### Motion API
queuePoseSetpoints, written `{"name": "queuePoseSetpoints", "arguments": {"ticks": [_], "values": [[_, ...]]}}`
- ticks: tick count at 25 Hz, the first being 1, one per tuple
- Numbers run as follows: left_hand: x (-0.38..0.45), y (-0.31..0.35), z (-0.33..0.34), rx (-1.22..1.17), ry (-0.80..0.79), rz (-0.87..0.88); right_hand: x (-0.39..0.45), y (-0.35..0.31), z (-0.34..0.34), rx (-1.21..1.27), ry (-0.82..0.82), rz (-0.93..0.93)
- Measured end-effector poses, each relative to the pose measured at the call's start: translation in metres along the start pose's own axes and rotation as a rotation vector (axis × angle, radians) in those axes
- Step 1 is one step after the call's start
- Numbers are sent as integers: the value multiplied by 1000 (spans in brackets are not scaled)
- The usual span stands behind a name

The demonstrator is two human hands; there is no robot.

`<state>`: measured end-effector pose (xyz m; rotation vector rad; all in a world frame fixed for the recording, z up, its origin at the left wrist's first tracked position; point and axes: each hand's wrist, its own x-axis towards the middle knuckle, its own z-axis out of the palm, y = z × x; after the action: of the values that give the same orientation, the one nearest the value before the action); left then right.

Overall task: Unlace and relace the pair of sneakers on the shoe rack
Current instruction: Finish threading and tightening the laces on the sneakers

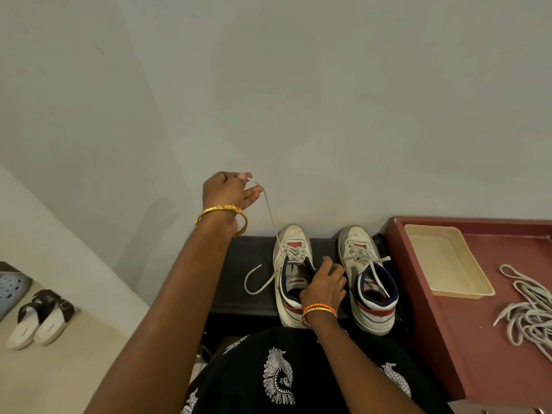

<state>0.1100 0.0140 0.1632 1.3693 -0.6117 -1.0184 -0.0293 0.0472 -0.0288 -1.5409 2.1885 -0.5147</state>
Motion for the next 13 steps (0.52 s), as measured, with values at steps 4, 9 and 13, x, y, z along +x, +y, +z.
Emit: {"name": "queuePoseSetpoints", "arguments": {"ticks": [4, 9, 13], "values": [[-14, 4, -1, -174, 24, -59, 3, 2, 1, 11, 9, 1], [-7, -13, 0, -173, -7, -49, 6, 6, 10, 55, 8, -13], [15, -80, -5, 280, -178, -448, 10, 5, 16, 140, -10, 15]]}}
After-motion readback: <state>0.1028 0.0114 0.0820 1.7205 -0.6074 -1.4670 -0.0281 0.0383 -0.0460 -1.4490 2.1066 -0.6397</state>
